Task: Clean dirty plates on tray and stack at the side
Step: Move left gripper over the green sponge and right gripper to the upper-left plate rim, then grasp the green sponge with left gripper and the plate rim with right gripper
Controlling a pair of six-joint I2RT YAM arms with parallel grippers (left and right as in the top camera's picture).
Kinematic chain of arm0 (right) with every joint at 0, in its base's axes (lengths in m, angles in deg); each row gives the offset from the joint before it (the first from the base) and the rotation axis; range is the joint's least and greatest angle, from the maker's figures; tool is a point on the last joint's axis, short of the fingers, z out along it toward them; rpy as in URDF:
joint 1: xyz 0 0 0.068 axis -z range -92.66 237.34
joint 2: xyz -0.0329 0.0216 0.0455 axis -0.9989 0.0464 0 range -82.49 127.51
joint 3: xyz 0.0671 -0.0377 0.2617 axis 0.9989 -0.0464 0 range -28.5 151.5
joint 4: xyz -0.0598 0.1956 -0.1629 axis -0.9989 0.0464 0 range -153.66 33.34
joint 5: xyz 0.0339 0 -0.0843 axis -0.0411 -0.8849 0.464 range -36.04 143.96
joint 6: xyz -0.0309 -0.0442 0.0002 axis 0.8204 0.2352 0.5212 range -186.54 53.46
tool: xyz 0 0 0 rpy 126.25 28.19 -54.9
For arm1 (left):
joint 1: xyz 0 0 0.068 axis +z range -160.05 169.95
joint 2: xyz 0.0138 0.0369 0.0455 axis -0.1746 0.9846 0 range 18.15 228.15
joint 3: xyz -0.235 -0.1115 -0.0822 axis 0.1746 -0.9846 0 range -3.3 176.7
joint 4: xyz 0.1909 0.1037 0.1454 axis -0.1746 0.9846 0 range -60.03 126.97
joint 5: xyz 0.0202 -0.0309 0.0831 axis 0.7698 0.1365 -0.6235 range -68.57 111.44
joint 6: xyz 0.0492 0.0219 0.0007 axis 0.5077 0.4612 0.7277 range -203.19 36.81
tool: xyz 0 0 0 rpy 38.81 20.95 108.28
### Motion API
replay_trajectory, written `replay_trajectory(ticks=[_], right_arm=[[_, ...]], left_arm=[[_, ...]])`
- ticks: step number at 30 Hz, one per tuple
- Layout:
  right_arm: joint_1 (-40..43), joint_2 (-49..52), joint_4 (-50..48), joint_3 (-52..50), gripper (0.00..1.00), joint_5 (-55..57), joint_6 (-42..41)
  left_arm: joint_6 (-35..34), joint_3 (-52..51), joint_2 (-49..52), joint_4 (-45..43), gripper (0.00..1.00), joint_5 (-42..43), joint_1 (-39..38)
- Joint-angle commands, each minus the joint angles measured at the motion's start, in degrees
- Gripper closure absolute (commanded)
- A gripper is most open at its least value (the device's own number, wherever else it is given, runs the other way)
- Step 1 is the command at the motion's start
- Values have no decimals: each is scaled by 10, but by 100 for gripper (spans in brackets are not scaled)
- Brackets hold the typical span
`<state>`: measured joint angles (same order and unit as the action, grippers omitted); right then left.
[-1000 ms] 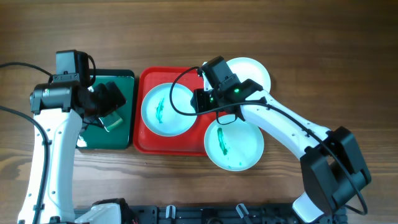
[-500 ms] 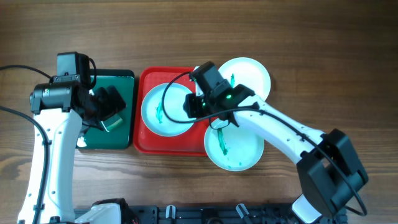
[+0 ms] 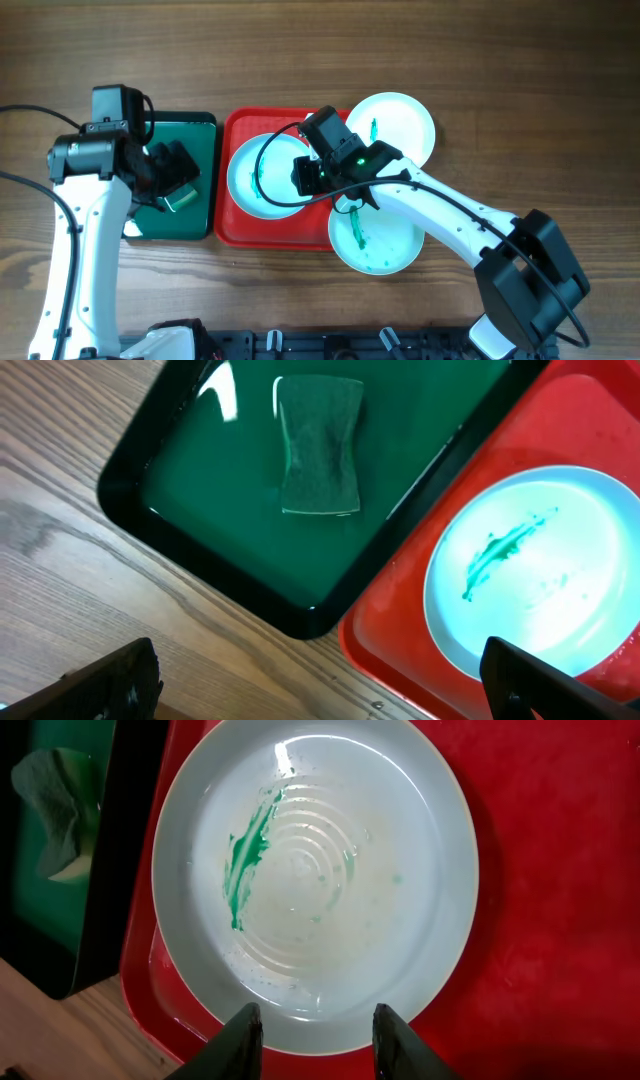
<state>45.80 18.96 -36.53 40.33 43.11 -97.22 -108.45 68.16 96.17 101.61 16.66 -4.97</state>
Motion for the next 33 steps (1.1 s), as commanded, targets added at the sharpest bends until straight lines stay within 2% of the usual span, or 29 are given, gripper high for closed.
replay_trajectory(ticks=[1, 10, 13, 18, 21, 24, 26, 32, 33], right_arm=[[-1, 8, -5, 14, 63, 10, 11], [-1, 60, -3, 13, 65, 1, 7], [-1, 78, -10, 14, 68, 1, 5], [5, 84, -21, 25, 68, 7, 17], [7, 78, 52, 95, 67, 56, 36], [16, 78, 108, 142, 64, 125, 35], [29, 81, 111, 142, 64, 125, 29], [52, 148, 104, 141, 67, 57, 22], [52, 158, 99, 141, 68, 49, 22]], left_arm=[[-5, 9, 1, 0, 0, -16, 23], [-5, 9, 1, -5, 1, -15, 95], [-5, 9, 1, -7, 3, -6, 97], [-5, 9, 1, -33, 4, 2, 97], [-2, 9, 1, -45, 4, 5, 97], [61, 9, 5, -57, 5, 78, 97], [85, 8, 11, -59, 5, 103, 94], [86, 8, 42, -68, 5, 103, 78], [85, 8, 49, -68, 7, 101, 78]])
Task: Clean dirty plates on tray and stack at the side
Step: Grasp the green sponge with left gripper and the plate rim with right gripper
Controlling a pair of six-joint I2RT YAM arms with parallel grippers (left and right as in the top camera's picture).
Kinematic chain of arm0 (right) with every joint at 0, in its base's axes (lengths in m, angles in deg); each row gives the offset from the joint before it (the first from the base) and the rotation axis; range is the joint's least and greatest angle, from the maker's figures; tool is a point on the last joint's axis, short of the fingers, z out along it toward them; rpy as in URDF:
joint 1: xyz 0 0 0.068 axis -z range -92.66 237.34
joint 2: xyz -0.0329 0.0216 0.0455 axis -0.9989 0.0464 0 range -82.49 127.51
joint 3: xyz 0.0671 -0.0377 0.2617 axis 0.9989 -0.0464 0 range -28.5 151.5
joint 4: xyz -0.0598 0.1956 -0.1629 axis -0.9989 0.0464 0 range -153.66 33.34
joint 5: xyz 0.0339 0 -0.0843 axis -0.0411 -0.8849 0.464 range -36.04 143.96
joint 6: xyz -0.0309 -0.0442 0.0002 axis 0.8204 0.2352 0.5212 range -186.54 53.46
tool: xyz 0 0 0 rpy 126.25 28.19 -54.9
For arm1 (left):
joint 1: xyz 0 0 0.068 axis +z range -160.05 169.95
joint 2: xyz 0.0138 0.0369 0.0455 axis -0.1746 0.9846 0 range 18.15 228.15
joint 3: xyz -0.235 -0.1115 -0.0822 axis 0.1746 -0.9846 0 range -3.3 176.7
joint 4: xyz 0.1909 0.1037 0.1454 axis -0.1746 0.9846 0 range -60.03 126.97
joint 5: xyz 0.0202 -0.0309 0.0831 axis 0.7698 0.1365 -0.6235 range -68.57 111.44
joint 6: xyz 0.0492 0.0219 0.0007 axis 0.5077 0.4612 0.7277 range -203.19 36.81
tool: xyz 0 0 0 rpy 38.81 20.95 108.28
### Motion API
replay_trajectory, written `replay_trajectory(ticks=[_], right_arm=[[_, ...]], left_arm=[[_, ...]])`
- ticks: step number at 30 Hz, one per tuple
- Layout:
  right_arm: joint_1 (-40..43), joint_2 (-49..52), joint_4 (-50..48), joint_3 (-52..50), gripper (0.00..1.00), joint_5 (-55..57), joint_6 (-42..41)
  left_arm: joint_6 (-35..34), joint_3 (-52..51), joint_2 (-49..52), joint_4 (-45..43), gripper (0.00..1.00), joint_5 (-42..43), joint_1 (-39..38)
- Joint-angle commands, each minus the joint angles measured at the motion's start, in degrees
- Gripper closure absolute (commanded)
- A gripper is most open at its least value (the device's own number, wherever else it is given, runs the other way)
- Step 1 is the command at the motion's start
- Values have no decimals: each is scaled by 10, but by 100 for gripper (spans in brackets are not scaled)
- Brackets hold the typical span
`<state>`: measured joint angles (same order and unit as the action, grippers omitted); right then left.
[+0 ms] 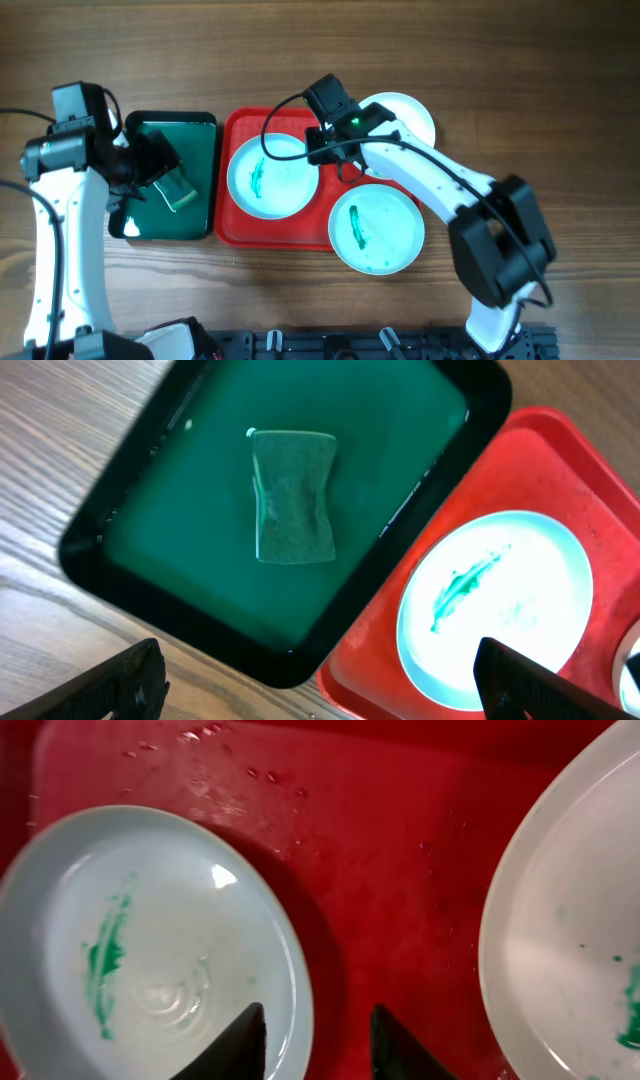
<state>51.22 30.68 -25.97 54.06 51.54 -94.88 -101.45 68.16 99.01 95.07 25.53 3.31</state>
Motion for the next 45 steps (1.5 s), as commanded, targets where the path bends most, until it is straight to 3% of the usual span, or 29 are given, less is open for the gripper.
replay_trajectory(ticks=[1, 7, 11, 14, 21, 30, 37, 45], right_arm=[[-2, 47, -9, 3, 69, -40, -1], [-4, 56, -16, 3, 73, -54, 5], [-7, 74, -9, 3, 91, -67, -36], [-7, 87, -1, 2, 96, -67, -50], [-7, 103, 0, 2, 96, -64, -62], [-7, 103, -10, 2, 96, -65, -62], [-7, 103, -9, 2, 96, -65, -62], [-7, 103, -8, 2, 96, -65, -61]], left_arm=[[16, 8, 26, -3, 9, 12, -5], [13, 8, 45, -12, 11, 7, -5], [10, 8, 51, -13, 15, -21, -5], [-21, 8, 66, -13, 18, -22, -5], [-34, 8, 109, -43, 31, -23, -5], [-57, 8, 184, -101, 62, -27, -15], [-115, 8, 235, -110, 67, -113, -74], [-125, 8, 238, -95, 66, -160, -74]])
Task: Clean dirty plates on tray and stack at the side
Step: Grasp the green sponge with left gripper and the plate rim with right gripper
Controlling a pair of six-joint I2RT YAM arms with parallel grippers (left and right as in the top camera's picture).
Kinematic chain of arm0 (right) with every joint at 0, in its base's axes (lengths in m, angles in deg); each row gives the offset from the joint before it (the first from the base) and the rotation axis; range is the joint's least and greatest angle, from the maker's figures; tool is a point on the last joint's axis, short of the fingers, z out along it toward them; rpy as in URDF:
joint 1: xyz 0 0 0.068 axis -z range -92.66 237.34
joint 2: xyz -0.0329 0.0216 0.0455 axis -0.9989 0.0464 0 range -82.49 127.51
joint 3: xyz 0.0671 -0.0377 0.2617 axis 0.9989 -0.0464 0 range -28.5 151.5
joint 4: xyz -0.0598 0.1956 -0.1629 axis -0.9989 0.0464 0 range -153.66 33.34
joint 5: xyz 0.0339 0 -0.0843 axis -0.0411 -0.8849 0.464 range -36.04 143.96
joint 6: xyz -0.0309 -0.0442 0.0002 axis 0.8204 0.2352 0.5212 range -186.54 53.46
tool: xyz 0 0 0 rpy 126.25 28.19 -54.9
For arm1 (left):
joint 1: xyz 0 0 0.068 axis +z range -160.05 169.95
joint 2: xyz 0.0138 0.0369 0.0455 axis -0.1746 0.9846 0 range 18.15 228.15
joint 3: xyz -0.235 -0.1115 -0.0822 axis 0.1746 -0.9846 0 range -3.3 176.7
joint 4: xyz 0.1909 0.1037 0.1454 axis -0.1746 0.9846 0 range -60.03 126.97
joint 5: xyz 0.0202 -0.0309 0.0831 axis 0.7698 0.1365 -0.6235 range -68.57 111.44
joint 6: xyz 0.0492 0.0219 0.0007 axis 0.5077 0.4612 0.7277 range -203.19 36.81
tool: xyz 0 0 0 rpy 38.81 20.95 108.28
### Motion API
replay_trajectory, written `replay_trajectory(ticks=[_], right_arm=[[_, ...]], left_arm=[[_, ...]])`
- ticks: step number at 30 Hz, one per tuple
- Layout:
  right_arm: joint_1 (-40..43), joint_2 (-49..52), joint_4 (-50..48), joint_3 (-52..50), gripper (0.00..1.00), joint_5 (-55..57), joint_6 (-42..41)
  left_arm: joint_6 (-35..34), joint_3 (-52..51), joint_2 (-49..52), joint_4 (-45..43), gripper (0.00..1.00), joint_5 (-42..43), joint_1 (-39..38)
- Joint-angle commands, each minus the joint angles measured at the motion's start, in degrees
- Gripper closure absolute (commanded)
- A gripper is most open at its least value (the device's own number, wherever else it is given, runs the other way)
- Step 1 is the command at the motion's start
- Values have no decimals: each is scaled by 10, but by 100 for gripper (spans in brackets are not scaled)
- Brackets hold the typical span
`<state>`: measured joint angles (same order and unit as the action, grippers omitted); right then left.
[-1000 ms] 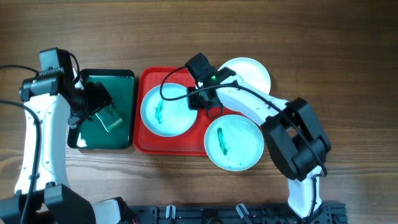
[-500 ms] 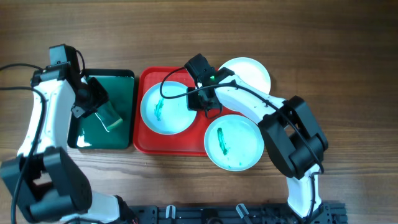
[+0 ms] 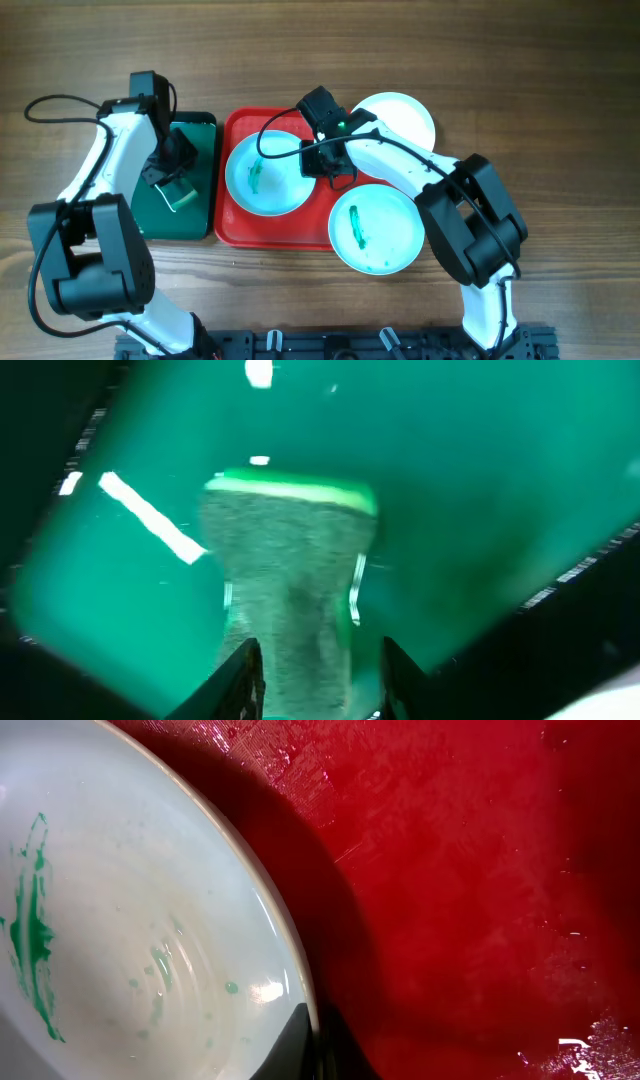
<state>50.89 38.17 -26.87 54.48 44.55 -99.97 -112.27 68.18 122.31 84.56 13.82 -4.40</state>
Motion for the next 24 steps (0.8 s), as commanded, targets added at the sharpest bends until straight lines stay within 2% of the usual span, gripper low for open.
replay_trajectory(ticks=[1, 5, 10, 12, 19, 21, 24], right_arm=[[-3, 28, 1, -2, 96, 5, -10], [-3, 28, 1, -2, 96, 5, -10], [-3, 28, 1, -2, 96, 5, -10], [-3, 28, 0, -2, 96, 5, -10], [-3, 28, -1, -2, 96, 5, -10], [-3, 28, -1, -2, 96, 5, -10], [-3, 28, -1, -2, 96, 5, -8]], left_arm=[[-28, 7, 5, 19, 66, -54, 3], [-31, 1, 5, 26, 70, -57, 2], [-5, -44, 6, -35, 75, -49, 2], [17, -53, 6, -56, 75, -34, 2], [19, -76, 7, -84, 75, -12, 2], [18, -87, 7, -83, 73, -12, 2], [18, -100, 7, -69, 63, -12, 2]])
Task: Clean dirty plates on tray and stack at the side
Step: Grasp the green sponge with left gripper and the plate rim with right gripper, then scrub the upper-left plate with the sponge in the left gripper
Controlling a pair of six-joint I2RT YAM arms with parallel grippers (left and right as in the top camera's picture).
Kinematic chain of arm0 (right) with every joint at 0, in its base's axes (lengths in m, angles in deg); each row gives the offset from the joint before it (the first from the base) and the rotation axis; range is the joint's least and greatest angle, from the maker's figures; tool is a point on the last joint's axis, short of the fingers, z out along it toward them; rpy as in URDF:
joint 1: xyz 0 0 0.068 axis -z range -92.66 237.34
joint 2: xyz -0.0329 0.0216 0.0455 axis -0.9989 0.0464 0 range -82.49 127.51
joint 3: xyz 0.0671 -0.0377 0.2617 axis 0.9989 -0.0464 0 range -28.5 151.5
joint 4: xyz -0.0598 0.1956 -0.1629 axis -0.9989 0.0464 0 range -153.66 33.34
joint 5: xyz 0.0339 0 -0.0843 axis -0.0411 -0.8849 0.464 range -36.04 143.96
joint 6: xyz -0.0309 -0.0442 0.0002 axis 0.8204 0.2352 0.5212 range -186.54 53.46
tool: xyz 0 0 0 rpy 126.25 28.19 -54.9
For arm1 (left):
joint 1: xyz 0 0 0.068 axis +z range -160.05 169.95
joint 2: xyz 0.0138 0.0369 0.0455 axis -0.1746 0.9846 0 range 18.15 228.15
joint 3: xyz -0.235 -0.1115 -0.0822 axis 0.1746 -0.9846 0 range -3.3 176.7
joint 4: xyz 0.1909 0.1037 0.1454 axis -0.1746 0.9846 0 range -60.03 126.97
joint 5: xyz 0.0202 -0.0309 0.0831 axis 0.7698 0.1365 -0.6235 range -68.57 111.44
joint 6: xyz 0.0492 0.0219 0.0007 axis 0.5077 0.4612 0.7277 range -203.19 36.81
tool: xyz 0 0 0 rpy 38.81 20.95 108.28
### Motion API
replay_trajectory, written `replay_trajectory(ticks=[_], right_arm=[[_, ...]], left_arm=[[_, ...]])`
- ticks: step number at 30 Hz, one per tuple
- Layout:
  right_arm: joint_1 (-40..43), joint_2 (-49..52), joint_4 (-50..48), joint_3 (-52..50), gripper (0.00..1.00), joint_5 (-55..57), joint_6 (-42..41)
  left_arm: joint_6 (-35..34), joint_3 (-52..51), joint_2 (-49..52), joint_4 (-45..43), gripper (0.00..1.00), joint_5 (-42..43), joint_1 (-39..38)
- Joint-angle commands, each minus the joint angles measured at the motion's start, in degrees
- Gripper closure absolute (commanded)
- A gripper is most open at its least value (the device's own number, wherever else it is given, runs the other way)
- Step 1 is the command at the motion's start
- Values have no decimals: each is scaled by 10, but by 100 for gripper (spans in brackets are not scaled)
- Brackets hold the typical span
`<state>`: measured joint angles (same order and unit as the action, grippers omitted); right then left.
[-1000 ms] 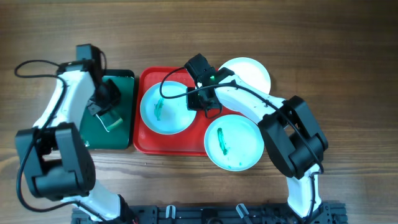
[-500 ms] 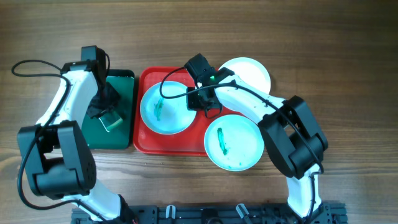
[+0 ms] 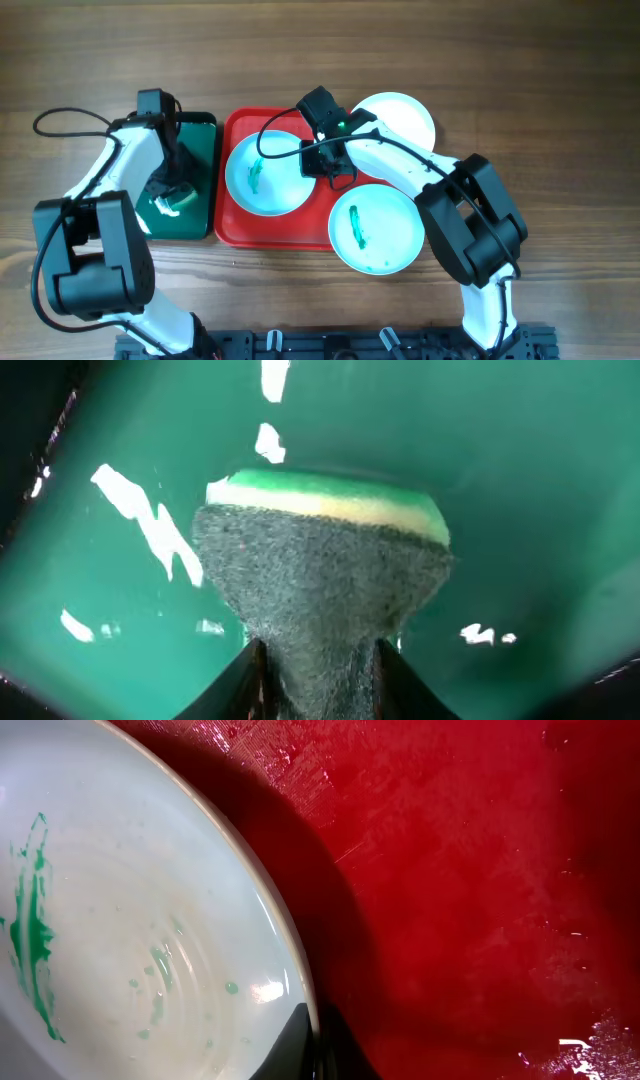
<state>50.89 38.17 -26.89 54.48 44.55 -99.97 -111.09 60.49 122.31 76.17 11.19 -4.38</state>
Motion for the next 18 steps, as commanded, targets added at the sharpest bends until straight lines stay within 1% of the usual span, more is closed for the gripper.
replay_trajectory(ticks=[1, 3, 4, 5, 6, 10, 13, 16, 17, 18], right_arm=[[-3, 28, -1, -2, 96, 5, -8], [-3, 28, -2, -2, 96, 5, -8], [-3, 28, -2, -2, 96, 5, -8], [-3, 28, -2, -2, 96, 5, -8], [-3, 28, -2, -2, 96, 5, -8], [-3, 28, -9, -2, 96, 3, -9], [-3, 28, -9, -2, 96, 0, -7], [-2, 28, -14, -2, 96, -45, 32], [1, 28, -18, -2, 96, -84, 56], [3, 28, -19, -2, 96, -99, 66]], left_arm=[[7, -23, 7, 21, 62, 14, 2], [6, -23, 7, 21, 64, 14, 2], [6, -23, 7, 17, 69, 14, 2], [6, -23, 7, 12, 80, 14, 2], [6, -23, 7, 5, 95, 14, 2], [7, -14, 3, 2, 96, 14, 2], [8, 25, -20, 43, 96, 14, 2], [23, 69, -60, 81, 96, 14, 2], [67, 89, -97, 104, 96, 48, 2], [80, 89, -105, 106, 96, 64, 2]])
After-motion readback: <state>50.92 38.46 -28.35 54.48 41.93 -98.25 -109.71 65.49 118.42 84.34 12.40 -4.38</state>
